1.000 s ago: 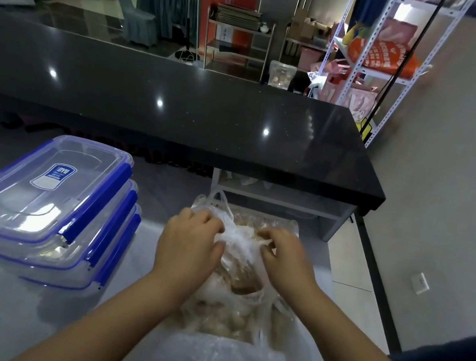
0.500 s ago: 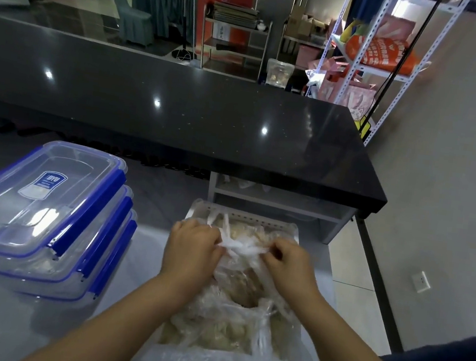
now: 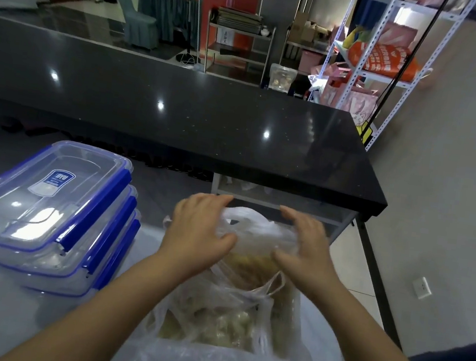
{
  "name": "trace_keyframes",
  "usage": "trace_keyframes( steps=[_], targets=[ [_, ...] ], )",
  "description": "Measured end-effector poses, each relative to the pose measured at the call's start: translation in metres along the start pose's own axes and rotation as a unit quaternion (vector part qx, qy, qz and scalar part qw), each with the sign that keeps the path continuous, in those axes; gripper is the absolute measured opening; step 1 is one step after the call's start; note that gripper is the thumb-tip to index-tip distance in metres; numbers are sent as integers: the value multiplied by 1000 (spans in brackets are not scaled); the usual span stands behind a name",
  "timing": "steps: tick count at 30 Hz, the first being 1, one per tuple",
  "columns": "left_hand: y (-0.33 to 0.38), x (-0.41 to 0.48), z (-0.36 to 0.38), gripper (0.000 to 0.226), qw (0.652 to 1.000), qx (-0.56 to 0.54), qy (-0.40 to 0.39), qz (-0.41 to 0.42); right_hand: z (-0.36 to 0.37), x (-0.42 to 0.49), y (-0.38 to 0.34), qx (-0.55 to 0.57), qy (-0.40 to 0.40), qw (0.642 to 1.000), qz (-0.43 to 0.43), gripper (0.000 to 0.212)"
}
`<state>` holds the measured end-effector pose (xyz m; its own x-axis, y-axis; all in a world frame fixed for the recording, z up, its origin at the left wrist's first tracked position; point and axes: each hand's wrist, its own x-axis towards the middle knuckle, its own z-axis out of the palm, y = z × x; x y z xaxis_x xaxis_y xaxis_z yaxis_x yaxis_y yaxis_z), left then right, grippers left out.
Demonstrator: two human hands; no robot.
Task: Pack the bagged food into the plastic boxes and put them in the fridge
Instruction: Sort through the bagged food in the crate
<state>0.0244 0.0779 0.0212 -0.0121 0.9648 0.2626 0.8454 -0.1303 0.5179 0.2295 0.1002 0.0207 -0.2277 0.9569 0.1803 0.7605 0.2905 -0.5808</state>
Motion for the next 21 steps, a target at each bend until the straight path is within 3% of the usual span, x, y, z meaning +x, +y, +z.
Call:
trace_keyframes(
  steps=[2,4,6,8,11,14,16,17,18,20,21],
  targets=[
    [9,9,7,57,998,53,-14,32,12,2,-5,-123,-23,990,-59,64],
    [10,11,9,37,995,80,13,57,20,5,-4,-156,29,982,-98,38],
    [5,9,3,21,992,65,71,77,16,7,-5,-78,86,990,-82,14],
    [1,7,-8,20,992,13,114,57,4,10,-7,82,92,992,-11,5],
    [0,8,-33,21,981,-143,132,-19,-21,15,-16,367,102,920,94,12],
    [2,11,-52,19,955,-241,153,-82,-38,20,-21,457,138,866,151,22],
    [4,13,-59,10,948,-242,178,-101,-47,22,-20,442,181,864,161,23],
    [6,14,-62,16,949,-225,194,-108,-51,22,-20,423,204,869,156,17],
    [8,16,-64,36,953,-186,219,-99,-56,22,-22,416,227,868,146,16],
    [14,17,-69,64,957,-65,284,-10,-66,18,-32,429,255,862,88,29],
    [18,18,-68,67,951,0,304,61,-69,16,-40,420,263,868,34,31]
  ],
)
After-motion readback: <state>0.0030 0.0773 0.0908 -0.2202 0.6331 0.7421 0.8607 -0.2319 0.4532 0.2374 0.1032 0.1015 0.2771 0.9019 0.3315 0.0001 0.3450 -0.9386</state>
